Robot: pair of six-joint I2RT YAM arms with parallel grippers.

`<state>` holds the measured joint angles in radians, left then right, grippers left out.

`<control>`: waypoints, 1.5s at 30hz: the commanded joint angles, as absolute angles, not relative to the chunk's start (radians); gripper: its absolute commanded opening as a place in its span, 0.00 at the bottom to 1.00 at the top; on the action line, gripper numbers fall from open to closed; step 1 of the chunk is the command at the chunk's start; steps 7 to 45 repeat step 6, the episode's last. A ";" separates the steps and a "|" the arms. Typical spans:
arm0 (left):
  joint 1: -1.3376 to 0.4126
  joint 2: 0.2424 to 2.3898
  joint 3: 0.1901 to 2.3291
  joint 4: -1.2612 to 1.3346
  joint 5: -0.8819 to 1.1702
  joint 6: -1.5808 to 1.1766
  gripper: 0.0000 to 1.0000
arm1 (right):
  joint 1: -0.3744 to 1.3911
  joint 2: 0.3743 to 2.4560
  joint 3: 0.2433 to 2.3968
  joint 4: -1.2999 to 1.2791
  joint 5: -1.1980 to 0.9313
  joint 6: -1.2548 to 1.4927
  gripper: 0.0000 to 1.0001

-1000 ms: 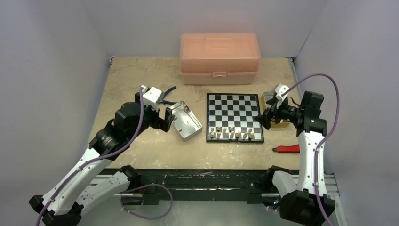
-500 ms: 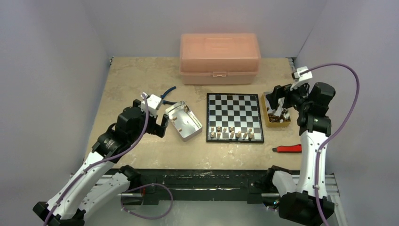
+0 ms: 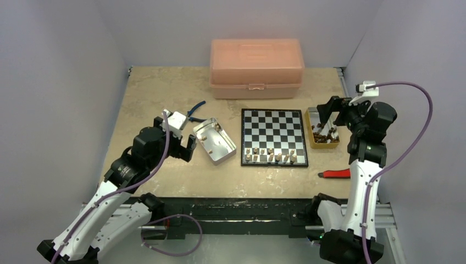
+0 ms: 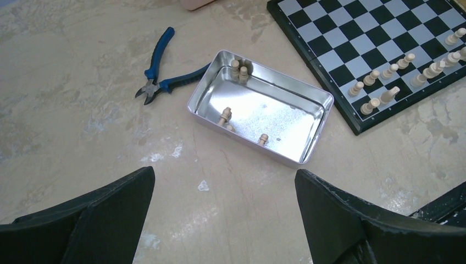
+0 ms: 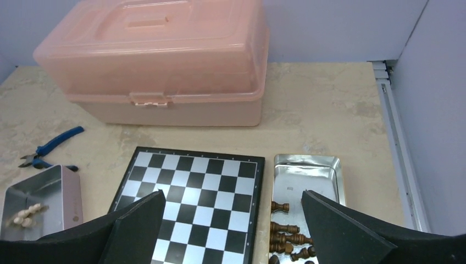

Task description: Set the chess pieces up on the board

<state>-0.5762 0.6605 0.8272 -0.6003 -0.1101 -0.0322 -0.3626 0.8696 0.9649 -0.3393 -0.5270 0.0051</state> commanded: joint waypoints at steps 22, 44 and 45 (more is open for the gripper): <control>-0.568 0.659 0.827 -0.573 -0.105 -0.018 1.00 | -0.371 0.888 0.974 -0.278 -0.482 0.054 0.99; -0.568 0.659 0.827 -0.573 -0.105 -0.018 1.00 | -0.371 0.888 0.974 -0.278 -0.482 0.054 0.99; -0.568 0.659 0.827 -0.573 -0.105 -0.018 1.00 | -0.371 0.888 0.974 -0.278 -0.482 0.054 0.99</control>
